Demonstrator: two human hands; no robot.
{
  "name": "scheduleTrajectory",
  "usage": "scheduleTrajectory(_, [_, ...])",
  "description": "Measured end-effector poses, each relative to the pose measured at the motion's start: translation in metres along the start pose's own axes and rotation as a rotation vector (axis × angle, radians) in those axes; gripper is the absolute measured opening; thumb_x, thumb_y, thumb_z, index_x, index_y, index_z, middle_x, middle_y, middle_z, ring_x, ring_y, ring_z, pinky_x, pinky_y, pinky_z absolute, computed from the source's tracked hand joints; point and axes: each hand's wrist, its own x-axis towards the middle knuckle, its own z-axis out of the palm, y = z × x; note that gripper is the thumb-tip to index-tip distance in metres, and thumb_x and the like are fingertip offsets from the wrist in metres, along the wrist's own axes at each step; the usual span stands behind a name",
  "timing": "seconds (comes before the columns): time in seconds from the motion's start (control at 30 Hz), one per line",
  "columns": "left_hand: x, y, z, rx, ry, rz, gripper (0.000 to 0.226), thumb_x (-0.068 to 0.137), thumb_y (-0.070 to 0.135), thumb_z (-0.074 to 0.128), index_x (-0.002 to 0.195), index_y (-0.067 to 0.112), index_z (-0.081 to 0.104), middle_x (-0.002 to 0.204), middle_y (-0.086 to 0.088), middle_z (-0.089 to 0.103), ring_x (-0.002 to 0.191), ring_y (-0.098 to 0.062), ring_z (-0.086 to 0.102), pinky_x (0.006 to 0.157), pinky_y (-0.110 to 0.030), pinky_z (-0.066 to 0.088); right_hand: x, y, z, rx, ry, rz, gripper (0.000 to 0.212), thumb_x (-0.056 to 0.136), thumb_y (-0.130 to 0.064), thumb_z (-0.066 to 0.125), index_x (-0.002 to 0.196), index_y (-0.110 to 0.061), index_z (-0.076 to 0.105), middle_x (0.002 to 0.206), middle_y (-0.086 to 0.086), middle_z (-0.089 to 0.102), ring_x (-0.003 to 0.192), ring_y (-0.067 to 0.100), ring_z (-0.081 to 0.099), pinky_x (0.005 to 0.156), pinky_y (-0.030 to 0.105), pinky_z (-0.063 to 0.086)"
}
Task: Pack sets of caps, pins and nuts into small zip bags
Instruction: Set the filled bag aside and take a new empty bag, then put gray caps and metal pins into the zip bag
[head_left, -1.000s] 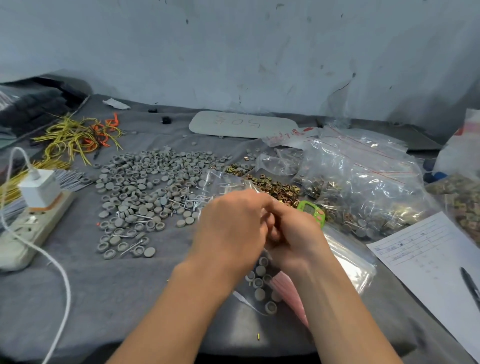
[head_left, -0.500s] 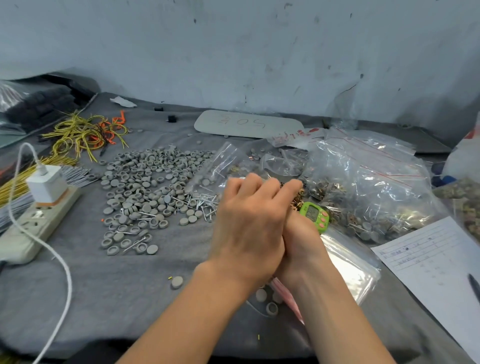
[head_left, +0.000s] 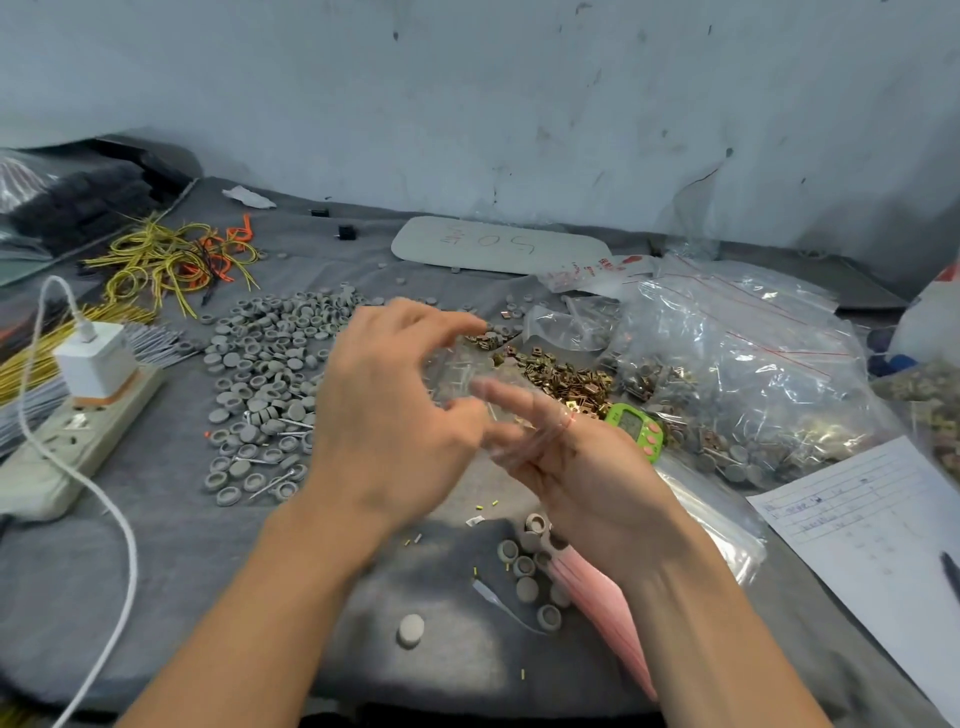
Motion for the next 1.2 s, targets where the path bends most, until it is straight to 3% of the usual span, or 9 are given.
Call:
scheduleTrajectory(0.13, [0.005, -0.014, -0.011, 0.039, 0.030, -0.038, 0.062, 0.060, 0.019, 0.057, 0.119, 0.028, 0.073, 0.115, 0.014, 0.056, 0.112, -0.005, 0.043, 0.102, -0.014, 0.029, 0.002, -0.003, 0.009, 0.167, -0.036, -0.043, 0.050, 0.077, -0.026, 0.076, 0.122, -0.005, 0.073, 0.123, 0.010, 0.075, 0.117, 0.016, 0.071, 0.098, 0.024, 0.056])
scheduleTrajectory(0.27, [-0.001, -0.010, -0.005, 0.183, -0.051, 0.146, 0.081, 0.059, 0.012, 0.061, 0.137, 0.029, 0.061, 0.150, 0.002, 0.050, 0.144, -0.021, 0.037, 0.123, -0.032, 0.023, 0.010, -0.001, 0.009, 0.178, 0.032, -0.053, 0.031, 0.102, -0.008, 0.048, 0.124, -0.008, 0.070, 0.114, 0.019, 0.076, 0.112, 0.021, 0.073, 0.101, 0.029, 0.053])
scheduleTrajectory(0.4, [-0.019, 0.003, 0.028, 0.417, -0.369, 0.384, 0.105, 0.068, 0.007, 0.070, 0.159, 0.034, 0.027, 0.170, 0.000, 0.023, 0.158, -0.022, 0.007, 0.128, -0.039, -0.005, 0.009, 0.007, 0.016, 0.157, 0.008, -0.031, 0.026, 0.095, 0.002, 0.051, 0.109, -0.006, 0.072, 0.101, 0.010, 0.079, 0.086, 0.016, 0.077, 0.066, 0.025, 0.059])
scheduleTrajectory(0.53, [-0.019, -0.012, 0.039, 0.507, -0.396, 0.366, 0.094, 0.075, 0.009, 0.062, 0.159, 0.027, 0.022, 0.144, 0.003, 0.047, 0.147, -0.021, 0.031, 0.128, -0.039, -0.008, 0.008, 0.008, 0.011, 0.050, 0.021, -0.001, 0.026, 0.093, 0.012, 0.050, 0.086, -0.001, 0.070, 0.070, 0.015, 0.064, 0.061, 0.020, 0.062, 0.053, 0.028, 0.058])
scheduleTrajectory(0.73, [-0.015, -0.052, 0.027, 0.305, -0.206, 0.143, 0.056, 0.075, 0.006, 0.070, 0.124, 0.027, 0.053, 0.107, 0.006, 0.066, 0.109, -0.018, 0.058, 0.124, -0.035, 0.016, 0.013, 0.006, 0.019, -0.056, 0.072, -0.065, 0.011, 0.079, -0.009, 0.076, 0.088, -0.005, 0.082, 0.089, 0.017, 0.078, 0.083, 0.024, 0.077, 0.073, 0.028, 0.062])
scheduleTrajectory(0.83, [-0.007, -0.074, 0.003, 0.180, -0.126, -0.105, 0.062, 0.075, 0.011, 0.075, 0.125, 0.033, 0.045, 0.106, 0.004, 0.063, 0.095, -0.020, 0.053, 0.091, -0.035, 0.041, 0.028, 0.004, 0.024, -0.441, 0.305, -0.183, 0.017, 0.092, -0.003, 0.072, 0.088, -0.016, 0.082, 0.085, 0.005, 0.080, 0.087, 0.015, 0.078, 0.074, 0.024, 0.059])
scheduleTrajectory(0.97, [0.002, -0.097, -0.027, -0.036, -0.234, -0.350, 0.078, 0.067, 0.009, 0.082, 0.119, 0.043, 0.036, 0.113, 0.014, 0.061, 0.095, -0.018, 0.061, 0.071, -0.029, 0.042, 0.053, 0.016, 0.039, -1.020, 0.278, -0.182, 0.026, 0.097, -0.011, 0.069, 0.105, -0.034, 0.079, 0.095, -0.020, 0.077, 0.080, -0.008, 0.070, 0.074, 0.010, 0.056])
scheduleTrajectory(1.07, [0.001, -0.101, -0.033, -0.031, -0.371, -0.367, 0.078, 0.069, 0.006, 0.079, 0.115, 0.047, 0.032, 0.112, 0.019, 0.059, 0.085, -0.005, 0.059, 0.058, -0.022, 0.041, 0.070, 0.029, 0.056, -1.270, 0.167, -0.165, 0.037, 0.099, -0.008, 0.061, 0.122, -0.032, 0.075, 0.119, -0.011, 0.075, 0.109, 0.008, 0.069, 0.101, 0.021, 0.047])
scheduleTrajectory(1.2, [0.002, -0.100, -0.032, 0.080, -0.435, -0.371, 0.080, 0.071, 0.004, 0.076, 0.123, 0.045, 0.030, 0.099, 0.024, 0.053, 0.076, 0.001, 0.050, 0.056, -0.020, 0.036, 0.086, 0.040, 0.075, -1.563, 0.009, -0.162, 0.047, 0.086, 0.001, 0.053, 0.117, -0.029, 0.073, 0.115, 0.004, 0.073, 0.110, 0.030, 0.066, 0.093, 0.032, 0.051])
